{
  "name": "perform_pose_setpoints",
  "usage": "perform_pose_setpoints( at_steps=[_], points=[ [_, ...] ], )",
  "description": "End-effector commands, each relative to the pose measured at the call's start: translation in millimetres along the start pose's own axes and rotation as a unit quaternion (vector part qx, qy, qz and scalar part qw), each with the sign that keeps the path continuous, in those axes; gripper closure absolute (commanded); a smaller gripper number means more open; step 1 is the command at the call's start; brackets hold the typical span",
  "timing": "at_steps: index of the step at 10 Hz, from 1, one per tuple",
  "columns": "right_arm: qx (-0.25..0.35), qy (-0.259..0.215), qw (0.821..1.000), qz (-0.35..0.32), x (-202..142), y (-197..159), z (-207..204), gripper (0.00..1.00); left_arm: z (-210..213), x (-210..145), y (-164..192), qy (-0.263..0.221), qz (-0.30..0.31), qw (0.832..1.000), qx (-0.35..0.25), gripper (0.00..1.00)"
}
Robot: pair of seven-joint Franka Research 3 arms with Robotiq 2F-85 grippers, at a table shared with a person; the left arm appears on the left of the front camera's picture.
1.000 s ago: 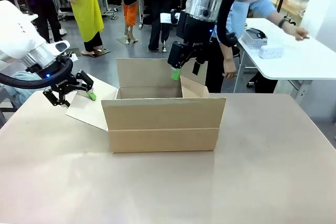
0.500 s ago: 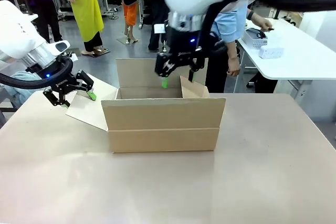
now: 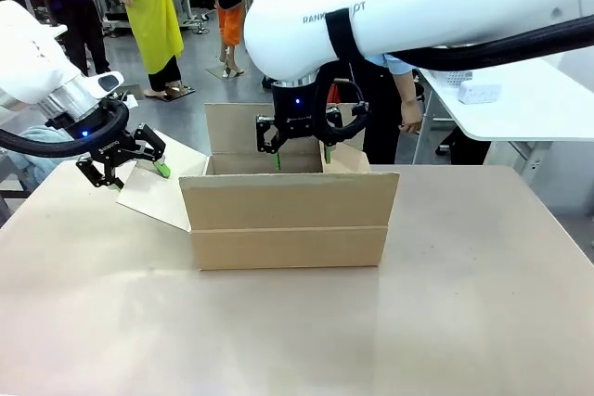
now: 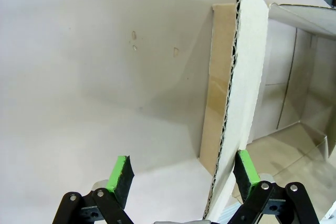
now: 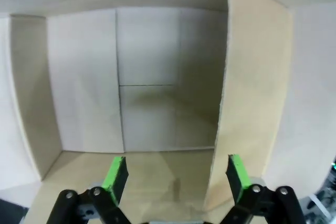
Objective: Pack the gift set into the box.
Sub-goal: Place both hands on the side flaps of the Package Box and spread them outward.
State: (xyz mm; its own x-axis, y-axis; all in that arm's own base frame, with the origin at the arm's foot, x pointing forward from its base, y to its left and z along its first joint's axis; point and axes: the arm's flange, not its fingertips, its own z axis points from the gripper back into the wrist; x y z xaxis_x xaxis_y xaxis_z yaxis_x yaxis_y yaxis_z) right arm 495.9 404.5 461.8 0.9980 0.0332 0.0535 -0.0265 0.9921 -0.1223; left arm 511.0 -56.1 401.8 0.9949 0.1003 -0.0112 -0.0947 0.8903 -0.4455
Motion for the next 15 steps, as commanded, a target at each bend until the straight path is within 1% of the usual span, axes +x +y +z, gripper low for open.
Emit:
perform_pose_setpoints(
  at_steps=[1,2,5,6,8,9,10,11,12,14,15],
  points=[
    [-0.051,-0.036,0.998,-0.006,-1,10,-11,0.00,2,-1,0,0.000,0.003,1.000,0.008,0.00],
    [-0.061,-0.043,0.997,-0.007,2,12,-24,0.00,2,-1,0,0.000,0.003,1.000,0.008,0.00],
    [-0.079,-0.034,0.996,-0.002,6,9,-58,0.00,2,-1,0,0.000,0.003,1.000,0.008,0.00],
    [-0.092,-0.034,0.995,-0.003,5,7,-67,0.00,2,-1,0,0.000,0.003,1.000,0.008,0.00],
    [-0.097,-0.023,0.995,0.000,4,5,-74,0.00,2,-1,0,0.000,0.003,1.000,0.008,0.00],
    [-0.103,-0.024,0.994,-0.003,3,3,-75,0.00,2,-1,0,0.000,0.003,1.000,0.008,0.00],
    [-0.130,-0.025,0.991,-0.020,3,-1,-74,0.00,2,-1,0,0.000,0.003,1.000,0.008,0.00],
    [-0.144,-0.024,0.989,-0.030,3,-7,-72,0.00,2,-1,0,0.000,0.003,1.000,0.008,0.00],
    [-0.173,-0.030,0.984,-0.044,2,-14,-66,0.00,2,-1,0,0.000,0.003,1.000,0.008,0.00],
    [-0.210,-0.034,0.975,-0.061,4,-32,-53,0.00,2,-1,0,0.000,0.003,1.000,0.008,0.00],
    [-0.216,-0.042,0.973,-0.074,3,-45,-40,0.00,2,-1,0,0.000,0.003,1.000,0.008,0.00]
  ],
)
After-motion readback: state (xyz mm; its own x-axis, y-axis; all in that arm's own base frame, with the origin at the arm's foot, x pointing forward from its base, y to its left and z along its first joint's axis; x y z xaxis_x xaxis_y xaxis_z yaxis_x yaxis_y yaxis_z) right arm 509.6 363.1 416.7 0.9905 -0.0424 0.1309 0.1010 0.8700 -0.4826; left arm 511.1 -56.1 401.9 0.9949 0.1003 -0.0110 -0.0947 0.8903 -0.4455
